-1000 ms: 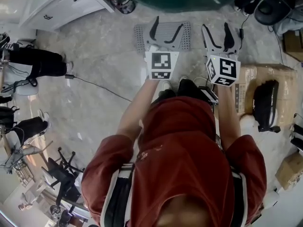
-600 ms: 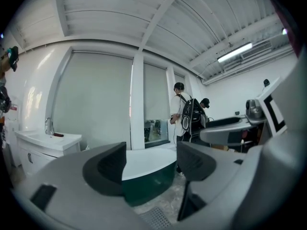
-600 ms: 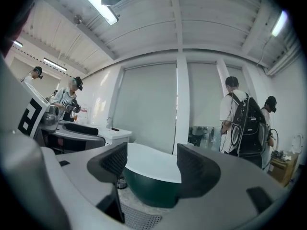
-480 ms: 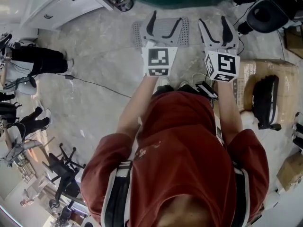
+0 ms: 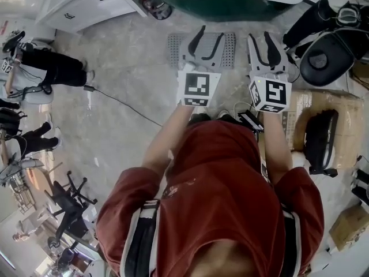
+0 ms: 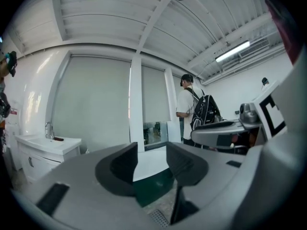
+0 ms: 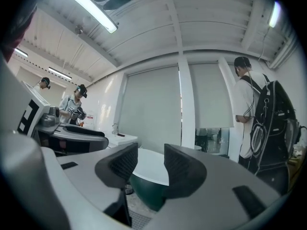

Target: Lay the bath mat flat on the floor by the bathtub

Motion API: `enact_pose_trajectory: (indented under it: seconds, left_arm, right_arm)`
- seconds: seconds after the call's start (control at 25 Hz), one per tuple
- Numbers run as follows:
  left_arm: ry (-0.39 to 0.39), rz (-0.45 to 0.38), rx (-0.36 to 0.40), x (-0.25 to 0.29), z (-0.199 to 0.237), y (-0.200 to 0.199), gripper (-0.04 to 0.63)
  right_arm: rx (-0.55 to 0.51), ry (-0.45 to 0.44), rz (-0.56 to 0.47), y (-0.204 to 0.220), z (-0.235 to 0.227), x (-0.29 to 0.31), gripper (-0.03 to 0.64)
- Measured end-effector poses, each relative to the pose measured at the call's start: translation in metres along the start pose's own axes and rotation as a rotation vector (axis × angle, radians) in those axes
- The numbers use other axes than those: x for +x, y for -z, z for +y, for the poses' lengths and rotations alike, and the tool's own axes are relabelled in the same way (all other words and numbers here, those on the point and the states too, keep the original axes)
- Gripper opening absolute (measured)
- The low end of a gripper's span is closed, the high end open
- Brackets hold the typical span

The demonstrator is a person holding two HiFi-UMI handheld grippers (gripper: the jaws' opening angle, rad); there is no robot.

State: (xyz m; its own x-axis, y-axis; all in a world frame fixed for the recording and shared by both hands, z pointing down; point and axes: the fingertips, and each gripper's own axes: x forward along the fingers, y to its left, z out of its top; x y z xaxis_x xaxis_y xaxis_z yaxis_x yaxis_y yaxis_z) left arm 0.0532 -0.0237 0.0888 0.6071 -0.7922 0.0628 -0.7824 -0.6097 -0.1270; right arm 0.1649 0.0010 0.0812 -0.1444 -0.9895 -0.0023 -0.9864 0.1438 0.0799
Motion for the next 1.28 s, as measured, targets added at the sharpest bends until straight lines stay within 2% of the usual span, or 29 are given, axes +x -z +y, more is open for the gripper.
enact_pose_trajectory:
  seconds: [0.24,0.44,0.56,0.84,1.28]
  left_arm:
    - [-0.015,-0.024,0.019,0.003,-0.005,-0.011,0.095]
    - [-0.004,-0.044,0.028,0.006,-0.013,-0.017,0.041]
    - [-0.003,-0.056,0.019,0.006,-0.016,-0.02,0.014]
    - [-0.02,-0.077,0.008,0.007,-0.016,-0.024,0.012]
    - [-0.002,-0.078,-0.011,0.016,-0.017,-0.026,0.012]
  right_arm:
    - [0.013,-0.036,-0.025,-0.007,0.003,0.002,0.068]
    - [0.012,-0.053,-0.031,-0.01,0.004,0.004,0.016]
    - [0.019,-0.047,-0.021,-0.008,0.001,0.004,0.011]
    - [0.028,-0.026,-0.001,-0.003,-0.007,0.004,0.009]
    - [0.018,0.01,0.01,-0.004,-0.018,0.006,0.009]
